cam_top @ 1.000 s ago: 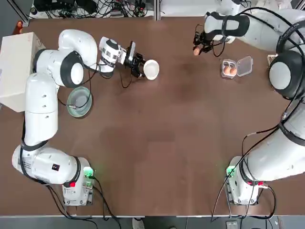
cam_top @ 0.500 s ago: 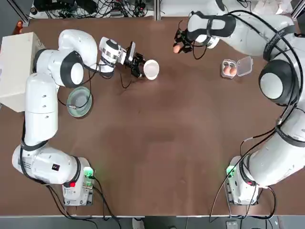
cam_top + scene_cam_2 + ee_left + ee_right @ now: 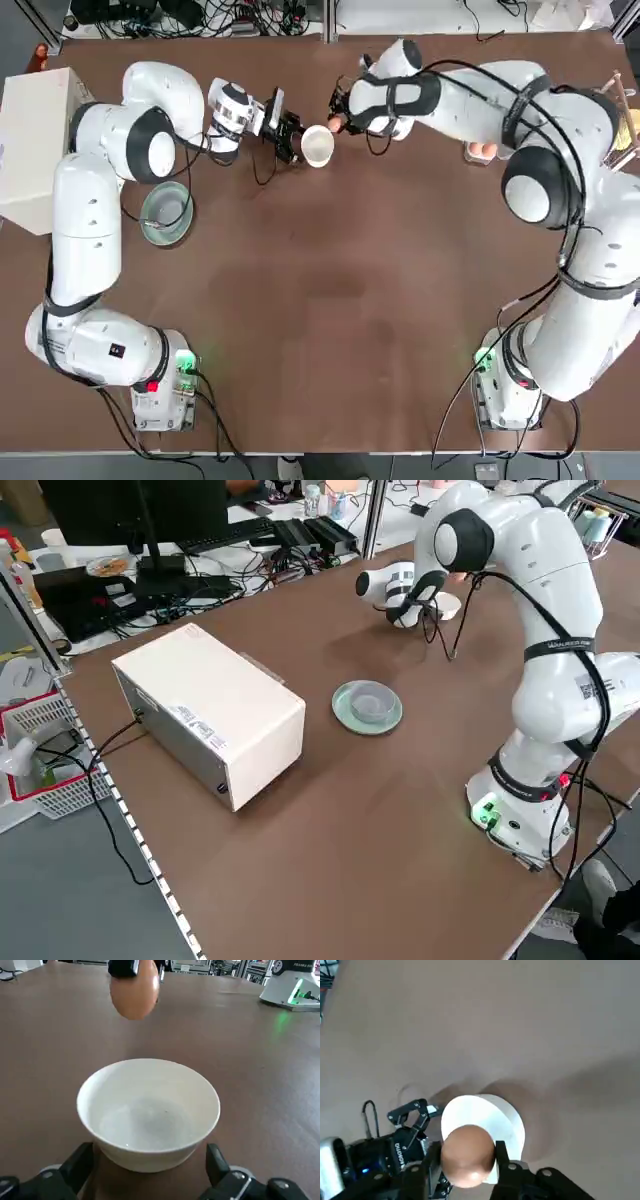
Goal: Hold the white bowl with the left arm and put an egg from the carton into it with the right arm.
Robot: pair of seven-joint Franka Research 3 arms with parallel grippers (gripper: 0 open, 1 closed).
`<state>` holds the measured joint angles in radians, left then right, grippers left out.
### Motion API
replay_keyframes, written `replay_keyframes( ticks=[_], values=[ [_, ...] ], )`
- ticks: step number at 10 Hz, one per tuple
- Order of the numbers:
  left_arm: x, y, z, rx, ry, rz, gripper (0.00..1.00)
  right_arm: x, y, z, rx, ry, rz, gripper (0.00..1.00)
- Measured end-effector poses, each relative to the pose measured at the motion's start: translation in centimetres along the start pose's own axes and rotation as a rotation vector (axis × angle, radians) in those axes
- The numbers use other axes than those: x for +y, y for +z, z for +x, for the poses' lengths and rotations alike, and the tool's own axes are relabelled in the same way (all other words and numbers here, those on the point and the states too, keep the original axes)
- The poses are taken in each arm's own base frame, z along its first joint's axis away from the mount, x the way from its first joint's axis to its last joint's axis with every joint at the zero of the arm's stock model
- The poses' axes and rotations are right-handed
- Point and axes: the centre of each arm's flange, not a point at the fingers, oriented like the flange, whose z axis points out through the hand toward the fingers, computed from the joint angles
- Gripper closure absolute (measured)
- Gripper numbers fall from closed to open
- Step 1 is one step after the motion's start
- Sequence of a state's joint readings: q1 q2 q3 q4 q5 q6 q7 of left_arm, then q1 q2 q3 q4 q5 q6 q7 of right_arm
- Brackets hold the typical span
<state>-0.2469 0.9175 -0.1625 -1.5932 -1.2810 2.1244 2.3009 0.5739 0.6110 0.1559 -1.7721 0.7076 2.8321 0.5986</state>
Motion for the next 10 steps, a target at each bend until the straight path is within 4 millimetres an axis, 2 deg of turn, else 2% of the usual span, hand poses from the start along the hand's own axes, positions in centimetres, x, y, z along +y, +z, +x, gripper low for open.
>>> replay_keyframes(
  ticks=[2,6,8,9,10],
  values=[
    [0.1,0.0,-0.1,0.0,-0.002,-0.001,0.0,0.3,1.6,-1.1,0.01,0.003,0.001,0.52],
    [0.2,0.1,-0.1,0.005,-0.006,0.002,0.0,-0.5,2.8,-2.8,0.016,0.014,0.017,0.52],
    [0.2,0.1,-0.1,0.006,-0.006,0.002,0.0,-0.6,2.9,-3.0,0.017,0.047,0.021,0.5],
    [0.2,0.1,-0.1,0.006,-0.006,0.002,0.0,-0.9,2.7,-2.9,0.019,0.059,0.027,0.37],
    [0.2,0.1,-0.1,0.007,-0.006,0.002,0.0,-1.2,2.6,-2.8,0.021,0.062,0.032,0.28]
  ],
)
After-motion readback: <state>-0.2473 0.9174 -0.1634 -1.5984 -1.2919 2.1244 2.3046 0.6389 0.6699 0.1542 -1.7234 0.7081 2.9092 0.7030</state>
